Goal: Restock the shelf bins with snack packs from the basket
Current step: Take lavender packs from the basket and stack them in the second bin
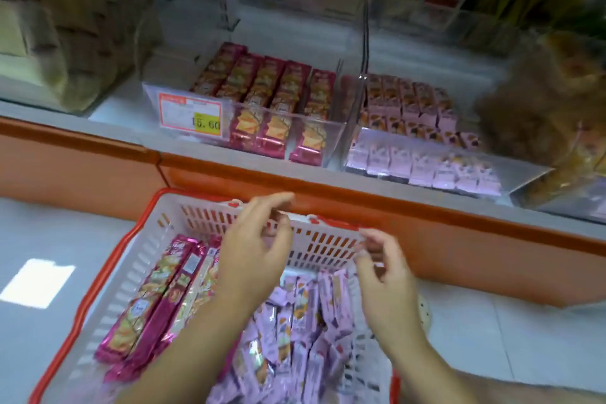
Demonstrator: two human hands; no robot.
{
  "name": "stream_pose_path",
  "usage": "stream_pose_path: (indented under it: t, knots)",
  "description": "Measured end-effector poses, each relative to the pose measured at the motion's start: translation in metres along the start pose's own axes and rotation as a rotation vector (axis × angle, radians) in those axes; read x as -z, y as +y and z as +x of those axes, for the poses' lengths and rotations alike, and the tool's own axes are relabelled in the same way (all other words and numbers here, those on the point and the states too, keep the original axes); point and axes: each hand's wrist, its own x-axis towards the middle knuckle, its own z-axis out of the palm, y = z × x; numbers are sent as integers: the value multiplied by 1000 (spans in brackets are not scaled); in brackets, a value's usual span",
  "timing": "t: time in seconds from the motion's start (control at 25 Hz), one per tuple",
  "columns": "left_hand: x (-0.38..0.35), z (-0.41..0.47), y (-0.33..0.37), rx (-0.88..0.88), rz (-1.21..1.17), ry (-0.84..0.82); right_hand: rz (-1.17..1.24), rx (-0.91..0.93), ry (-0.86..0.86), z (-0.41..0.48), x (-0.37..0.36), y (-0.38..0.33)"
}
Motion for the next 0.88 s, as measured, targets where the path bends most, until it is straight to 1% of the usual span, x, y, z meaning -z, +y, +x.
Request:
stream_pose_path:
  t: [0.04, 0.08, 0.12, 0.16, 0.2, 0.28, 0.36, 0.44, 0.52, 0.56, 0.64, 0.72, 0.76, 0.8, 0.88]
  knots:
    - [-5, -23, -27, 155, 42, -102, -144, -146, -217, -12, -20, 35]
    - [-8, -44, -53, 320, 88, -210, -247, -243, -406, -22, -37, 67]
    - [-10, -62, -74, 451, 124, -303, -316, -290, -535, -29, -53, 93]
    - [-9, -78, -90, 542, 143, -372, -355, -306, -611, -32, -66, 109]
    - [-7, -90, -101, 601, 139, -415, -382, -310, -637, -31, -77, 119]
    - [-1, -101, -108, 666, 140, -451, -396, -301, -642, -23, -98, 128]
    - [5, -102, -111, 705, 142, -444, -400, -321, -663, -15, -121, 130]
    - [9, -102, -113, 750, 112, -427, -475, -317, -708, -10, -138, 133]
    - [12, -102, -114, 774, 102, -437, -529, -316, -661, -13, -144, 133]
    - [12, -101, -113, 780, 106, -442, -494, -334, -612, -15, -140, 129]
    - [8, -96, -108, 777, 101, -438, -324, -379, -518, -21, -122, 116]
    - [1, -90, -104, 759, 61, -425, -155, -366, -424, -24, -94, 100]
    - [-4, -87, -100, 783, -5, -408, -99, -340, -383, -26, -78, 90]
    - [-8, -84, -96, 843, -116, -380, -55, -308, -354, -28, -63, 80]
    - [-15, -79, -88, 986, -408, -309, 4, -234, -315, -35, -39, 64]
